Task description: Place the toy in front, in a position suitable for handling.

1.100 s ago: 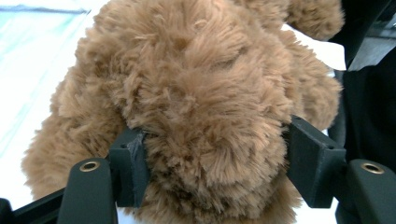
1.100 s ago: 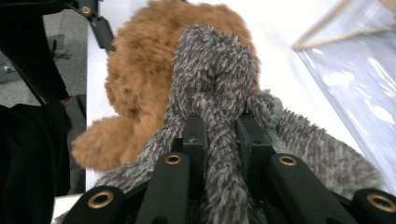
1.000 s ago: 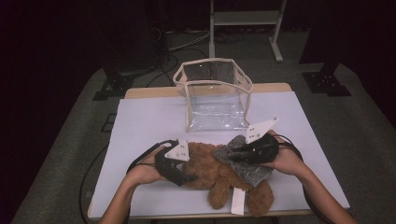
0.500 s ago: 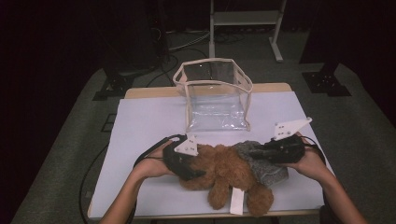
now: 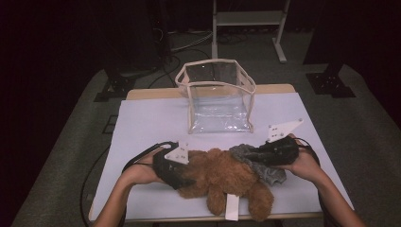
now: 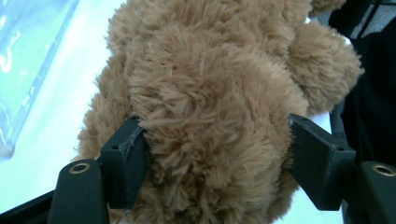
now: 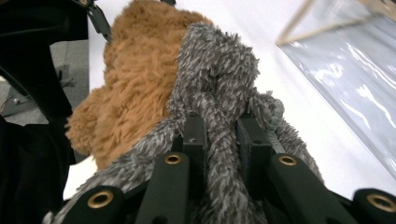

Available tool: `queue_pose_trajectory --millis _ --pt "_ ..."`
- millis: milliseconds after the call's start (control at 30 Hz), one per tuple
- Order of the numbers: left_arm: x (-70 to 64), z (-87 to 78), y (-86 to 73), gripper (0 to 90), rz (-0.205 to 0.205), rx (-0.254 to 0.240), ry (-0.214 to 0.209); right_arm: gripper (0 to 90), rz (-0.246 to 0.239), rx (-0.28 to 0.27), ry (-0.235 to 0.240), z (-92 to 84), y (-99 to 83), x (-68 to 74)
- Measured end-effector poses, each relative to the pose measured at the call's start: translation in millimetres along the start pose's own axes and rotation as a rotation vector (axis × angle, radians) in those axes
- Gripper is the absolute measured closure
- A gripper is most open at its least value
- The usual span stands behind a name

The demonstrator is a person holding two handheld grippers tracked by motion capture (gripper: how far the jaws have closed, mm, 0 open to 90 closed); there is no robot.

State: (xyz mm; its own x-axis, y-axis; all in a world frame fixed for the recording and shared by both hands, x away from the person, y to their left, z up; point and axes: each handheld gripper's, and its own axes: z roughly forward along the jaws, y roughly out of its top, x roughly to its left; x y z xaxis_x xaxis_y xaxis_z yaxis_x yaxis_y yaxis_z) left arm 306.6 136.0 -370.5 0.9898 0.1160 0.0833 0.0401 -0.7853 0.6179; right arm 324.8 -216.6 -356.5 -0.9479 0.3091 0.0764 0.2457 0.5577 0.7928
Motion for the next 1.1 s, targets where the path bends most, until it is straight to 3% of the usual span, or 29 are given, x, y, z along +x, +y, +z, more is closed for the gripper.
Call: queue_pose_trajectory --millis 300,400,467,600,667,700,767,967,1100 --pt "-6.0 -6.5 -12.8 29.0 -0.023 -0.03 -0.02 75.3 -0.104 0.033 0.035 26.9 34.6 9.5" --pt "-4.9 -7.5 -9.3 28.5 -0.011 -0.027 -0.011 75.3 -0.101 0.039 0.033 30.2 34.2 10.3" --pt "-2.4 -8.5 -4.1 26.6 -0.021 -0.058 0.006 75.4 -0.083 0.035 0.035 30.6 29.1 9.4" --pt "1.2 -0.5 14.7 23.4 -0.004 -0.13 0.005 75.5 -0.041 0.016 0.064 32.0 17.5 9.4" --pt "1.2 11.1 25.0 23.8 0.017 -0.09 0.0 75.4 -0.045 0.006 0.066 31.0 15.4 10.7" --pt "0.9 17.6 28.2 25.1 0.031 -0.045 -0.002 75.4 -0.043 0.0 0.065 28.8 14.7 11.2" --pt "1.5 22.4 31.3 28.7 0.025 -0.016 -0.003 75.4 -0.041 -0.008 0.055 23.0 12.6 11.0" --pt "1.7 16.0 23.2 33.8 0.005 0.01 -0.015 75.4 0.016 -0.048 0.031 -2.9 -11.7 7.3" --pt "0.3 13.7 19.4 34.0 -0.004 0.006 -0.01 75.4 0.059 -0.029 0.014 -10.5 -34.6 8.5"
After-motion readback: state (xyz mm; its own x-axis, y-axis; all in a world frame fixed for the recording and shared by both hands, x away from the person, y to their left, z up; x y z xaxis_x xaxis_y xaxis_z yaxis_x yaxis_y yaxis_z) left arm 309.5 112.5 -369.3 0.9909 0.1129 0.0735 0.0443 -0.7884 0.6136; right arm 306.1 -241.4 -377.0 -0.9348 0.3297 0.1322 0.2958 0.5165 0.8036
